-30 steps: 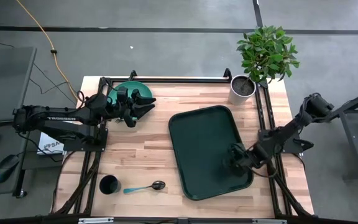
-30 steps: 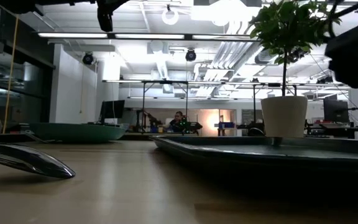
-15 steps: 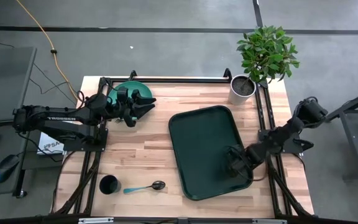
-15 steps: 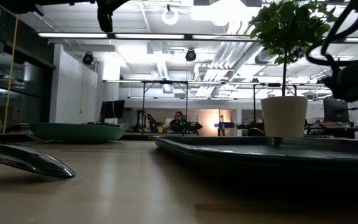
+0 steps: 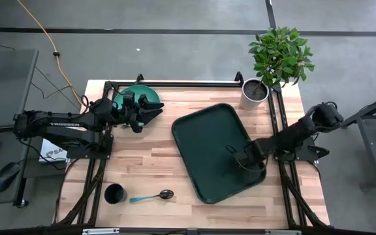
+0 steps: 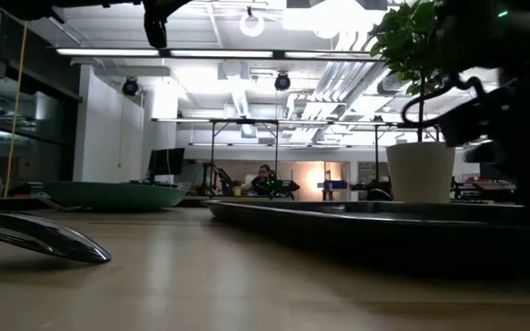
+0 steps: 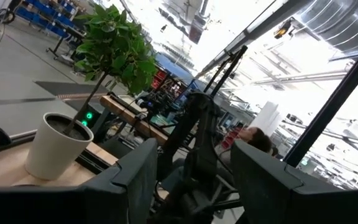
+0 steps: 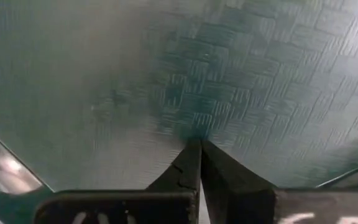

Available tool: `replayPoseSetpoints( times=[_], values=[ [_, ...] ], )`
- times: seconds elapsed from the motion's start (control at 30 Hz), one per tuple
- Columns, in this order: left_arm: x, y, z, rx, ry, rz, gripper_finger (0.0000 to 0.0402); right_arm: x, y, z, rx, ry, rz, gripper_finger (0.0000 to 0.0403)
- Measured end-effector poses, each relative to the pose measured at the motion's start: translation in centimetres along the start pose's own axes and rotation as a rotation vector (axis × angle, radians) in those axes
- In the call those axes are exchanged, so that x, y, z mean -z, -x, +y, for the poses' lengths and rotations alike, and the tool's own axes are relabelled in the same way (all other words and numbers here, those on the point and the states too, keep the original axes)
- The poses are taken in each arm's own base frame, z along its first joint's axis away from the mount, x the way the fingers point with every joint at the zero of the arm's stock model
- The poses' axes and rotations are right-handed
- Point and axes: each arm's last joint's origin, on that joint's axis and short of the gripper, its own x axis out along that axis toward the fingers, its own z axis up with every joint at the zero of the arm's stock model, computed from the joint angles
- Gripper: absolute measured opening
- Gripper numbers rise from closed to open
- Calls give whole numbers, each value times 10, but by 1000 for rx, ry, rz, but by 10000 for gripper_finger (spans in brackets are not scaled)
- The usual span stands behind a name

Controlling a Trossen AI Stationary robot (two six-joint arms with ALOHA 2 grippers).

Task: Pick and place plate/cup/fork/spoon on tray
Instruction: Move the green tray to the center of the table

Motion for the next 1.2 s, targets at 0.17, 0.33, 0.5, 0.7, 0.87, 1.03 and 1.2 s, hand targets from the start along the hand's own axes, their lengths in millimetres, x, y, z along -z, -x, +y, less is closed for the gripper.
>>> replayPoseSetpoints(
  times=[0.17,0.33,0.5,0.7,0.87,1.03,1.2],
  values=[
    [0,-1,2,-46,-1,-26,188,-15,0,-16,49,175,-87,0],
    [7,-7,7,-85,-5,-4,188,-33,9,-24,119,240,-165,0],
    [11,-30,9,-174,-56,146,188,-38,42,-22,94,114,-228,0],
    [30,-75,18,-298,-253,595,165,-11,78,-22,25,-143,-306,0],
    [74,-90,46,-339,-349,937,79,-3,91,-14,-81,-342,-373,0],
    [113,-96,70,-310,-347,1106,9,-4,63,2,-268,-522,-420,0],
    [139,-96,84,-310,-453,1220,3,0,37,12,-425,-697,-523,0]
  ],
)
